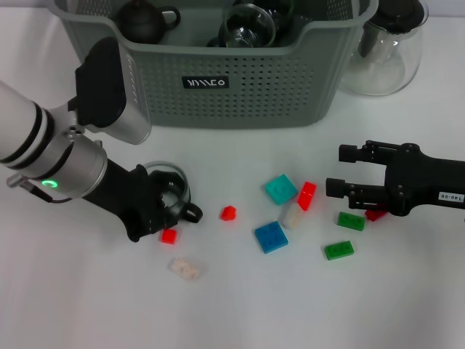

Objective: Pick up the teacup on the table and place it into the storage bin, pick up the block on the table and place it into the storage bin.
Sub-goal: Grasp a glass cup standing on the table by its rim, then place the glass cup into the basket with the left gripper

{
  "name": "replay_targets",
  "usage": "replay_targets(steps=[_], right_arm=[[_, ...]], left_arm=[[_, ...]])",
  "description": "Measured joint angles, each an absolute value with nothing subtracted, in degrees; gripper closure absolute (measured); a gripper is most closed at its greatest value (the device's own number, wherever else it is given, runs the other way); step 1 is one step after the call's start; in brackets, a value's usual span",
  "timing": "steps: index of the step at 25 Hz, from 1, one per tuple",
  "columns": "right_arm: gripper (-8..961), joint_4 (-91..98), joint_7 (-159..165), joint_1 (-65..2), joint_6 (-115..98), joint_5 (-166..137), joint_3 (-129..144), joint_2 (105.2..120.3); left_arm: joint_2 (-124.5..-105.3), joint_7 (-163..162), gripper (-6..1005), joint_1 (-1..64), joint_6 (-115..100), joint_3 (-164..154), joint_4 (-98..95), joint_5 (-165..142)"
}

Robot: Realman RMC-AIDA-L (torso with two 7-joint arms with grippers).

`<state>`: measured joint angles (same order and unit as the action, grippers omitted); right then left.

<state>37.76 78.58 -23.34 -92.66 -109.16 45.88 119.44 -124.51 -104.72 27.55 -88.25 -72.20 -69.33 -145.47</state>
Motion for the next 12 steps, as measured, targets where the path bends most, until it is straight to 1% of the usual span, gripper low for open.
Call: replay_targets(steps=[6, 10, 12], right_arm=[[157, 37.7, 78.4, -23.4, -92.6, -109.2, 45.9, 119.52], [157, 37.7, 78.4, -23.3, -92.6, -109.2, 45.9, 119.53], [156, 37.7, 78.4, -23.3, -92.6, -109.2, 45.9, 119.53]], left_arm=[[-124.15, -102.5, 956, 29.5, -96.1, -67.1, -69.3, -143.0], [-123.58, -97.1, 951, 32.2, -107.0, -57.6, -68.2, -134.7], [-122.7, -95.2, 948, 34.1, -112.1, -51.6, -67.1, -128.5]])
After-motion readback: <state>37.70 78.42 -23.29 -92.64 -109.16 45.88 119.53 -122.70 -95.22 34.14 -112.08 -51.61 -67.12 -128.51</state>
